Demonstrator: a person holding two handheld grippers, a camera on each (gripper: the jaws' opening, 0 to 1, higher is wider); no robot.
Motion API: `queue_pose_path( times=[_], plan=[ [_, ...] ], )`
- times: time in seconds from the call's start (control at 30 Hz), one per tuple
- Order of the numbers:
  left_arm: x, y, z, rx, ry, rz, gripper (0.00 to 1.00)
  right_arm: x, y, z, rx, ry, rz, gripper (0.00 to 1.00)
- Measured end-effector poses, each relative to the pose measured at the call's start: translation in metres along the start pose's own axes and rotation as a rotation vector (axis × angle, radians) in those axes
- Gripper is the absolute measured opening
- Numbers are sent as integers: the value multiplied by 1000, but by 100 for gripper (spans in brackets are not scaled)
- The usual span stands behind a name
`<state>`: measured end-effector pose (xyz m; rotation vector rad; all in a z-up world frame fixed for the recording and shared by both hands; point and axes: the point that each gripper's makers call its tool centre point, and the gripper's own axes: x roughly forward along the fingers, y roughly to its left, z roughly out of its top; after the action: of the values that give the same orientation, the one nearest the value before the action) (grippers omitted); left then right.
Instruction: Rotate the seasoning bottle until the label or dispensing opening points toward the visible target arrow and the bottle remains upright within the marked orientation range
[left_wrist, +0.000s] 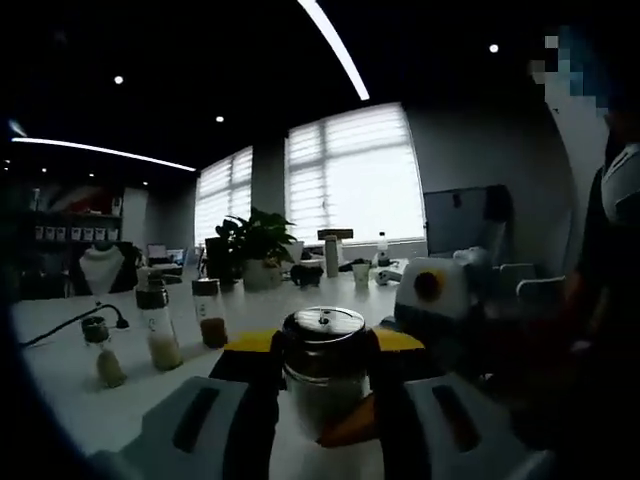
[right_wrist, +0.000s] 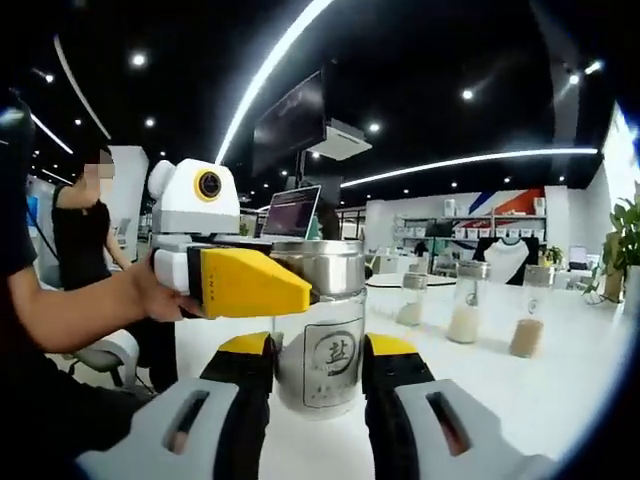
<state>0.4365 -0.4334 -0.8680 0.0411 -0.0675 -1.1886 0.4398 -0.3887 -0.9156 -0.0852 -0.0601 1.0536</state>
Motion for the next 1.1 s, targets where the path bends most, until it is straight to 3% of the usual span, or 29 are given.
queue_pose_path(
  times=[0.1, 0.17, 0.27, 0.37, 0.5, 0.63, 0.77, 0.9, 1.0, 1.1],
  plan=[
    [5, 5, -1, -33, 28, -14, 36, -2, -3, 0, 17, 24, -26, 33],
    [8, 4, 2, -13, 29, -20, 36, -4, -6, 2, 11, 12, -44, 33],
    [19, 7, 10, -15, -4, -31, 36, -9, -18, 11, 6, -23, -112, 33],
    [30, 15, 12, -63, 15, -11, 36, -17, -41, 12, -11, -13, -249, 32],
    [51, 20, 16, -81, 40, 1, 36, -24, -56, 17, 54, -60, -323, 32],
    [63, 24, 17, -110, 38, 36, 36, -30, -70, 17, 52, -59, -398, 32],
    [66, 32, 10, -69, 46, 117, 35, -35, -84, 9, 8, 3, -507, 32],
    [57, 38, 6, -103, -7, 202, 35, -29, -76, 8, 1, 5, -498, 32],
    [47, 43, 7, -190, -80, 241, 35, -23, -69, 10, 32, -28, -454, 32],
    [36, 47, 4, -263, -120, 263, 35, -18, -62, 10, -4, -21, -416, 32]
  ],
)
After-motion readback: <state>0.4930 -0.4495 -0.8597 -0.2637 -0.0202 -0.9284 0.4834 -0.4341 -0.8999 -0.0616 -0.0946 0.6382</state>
